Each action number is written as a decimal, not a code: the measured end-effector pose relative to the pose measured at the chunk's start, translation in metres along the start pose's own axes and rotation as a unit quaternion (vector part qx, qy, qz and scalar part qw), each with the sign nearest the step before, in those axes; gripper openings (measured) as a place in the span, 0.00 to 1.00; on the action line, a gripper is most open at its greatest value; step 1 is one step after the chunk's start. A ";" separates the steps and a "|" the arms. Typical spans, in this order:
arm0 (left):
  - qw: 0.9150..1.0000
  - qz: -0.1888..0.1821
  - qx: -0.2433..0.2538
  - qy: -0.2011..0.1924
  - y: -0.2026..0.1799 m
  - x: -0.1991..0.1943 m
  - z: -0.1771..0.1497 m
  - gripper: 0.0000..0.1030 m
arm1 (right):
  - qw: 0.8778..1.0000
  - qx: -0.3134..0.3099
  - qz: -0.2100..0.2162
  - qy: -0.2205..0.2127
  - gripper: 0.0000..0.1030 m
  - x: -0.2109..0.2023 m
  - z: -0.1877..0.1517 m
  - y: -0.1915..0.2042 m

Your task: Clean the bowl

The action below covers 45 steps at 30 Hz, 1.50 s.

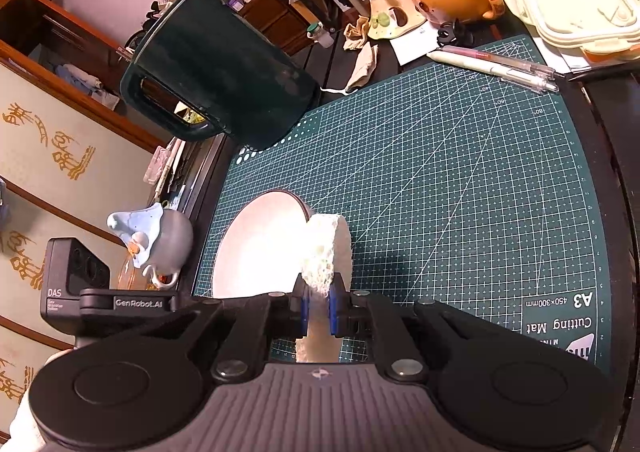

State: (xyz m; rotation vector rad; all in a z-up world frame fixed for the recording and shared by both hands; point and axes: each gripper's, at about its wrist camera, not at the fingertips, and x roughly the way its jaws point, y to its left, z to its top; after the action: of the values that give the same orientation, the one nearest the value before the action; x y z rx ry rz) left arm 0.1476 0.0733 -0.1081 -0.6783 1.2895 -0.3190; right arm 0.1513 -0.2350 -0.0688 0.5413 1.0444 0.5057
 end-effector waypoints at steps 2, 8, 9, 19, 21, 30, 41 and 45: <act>1.000 -0.012 -0.013 0.004 0.005 -0.001 0.000 0.31 | 1.000 -0.001 -0.002 -0.001 0.09 0.000 0.001 0.000; 1.000 -0.006 -0.018 -0.006 0.006 -0.002 0.001 0.27 | 1.000 0.006 -0.004 -0.012 0.09 -0.004 0.006 -0.007; 1.000 -0.004 -0.020 -0.010 0.007 -0.002 0.001 0.24 | 1.000 0.006 -0.005 -0.012 0.09 -0.003 0.007 -0.007; 0.999 -0.005 -0.044 -0.022 0.015 -0.004 0.003 0.23 | 0.998 0.061 0.020 -0.001 0.09 0.014 0.009 -0.019; 0.998 -0.009 -0.050 -0.021 0.018 -0.006 0.002 0.22 | 0.998 0.065 0.028 -0.004 0.09 0.011 0.010 -0.019; 0.996 -0.034 -0.078 -0.038 0.031 -0.023 0.008 0.21 | 0.998 0.058 0.031 -0.015 0.09 0.003 0.013 -0.016; 0.997 -0.025 -0.054 -0.048 0.025 -0.038 0.006 0.16 | 0.998 0.049 0.029 -0.017 0.09 0.002 0.014 -0.015; 0.998 -0.020 -0.029 -0.052 0.014 -0.040 0.007 0.07 | 0.998 0.048 0.029 -0.018 0.09 0.002 0.014 -0.016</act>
State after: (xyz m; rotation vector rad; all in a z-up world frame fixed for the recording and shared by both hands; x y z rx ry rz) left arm 0.1413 0.1088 -0.0845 -0.7616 1.1918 -0.2753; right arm 0.1668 -0.2480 -0.0745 0.6648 1.0249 0.4971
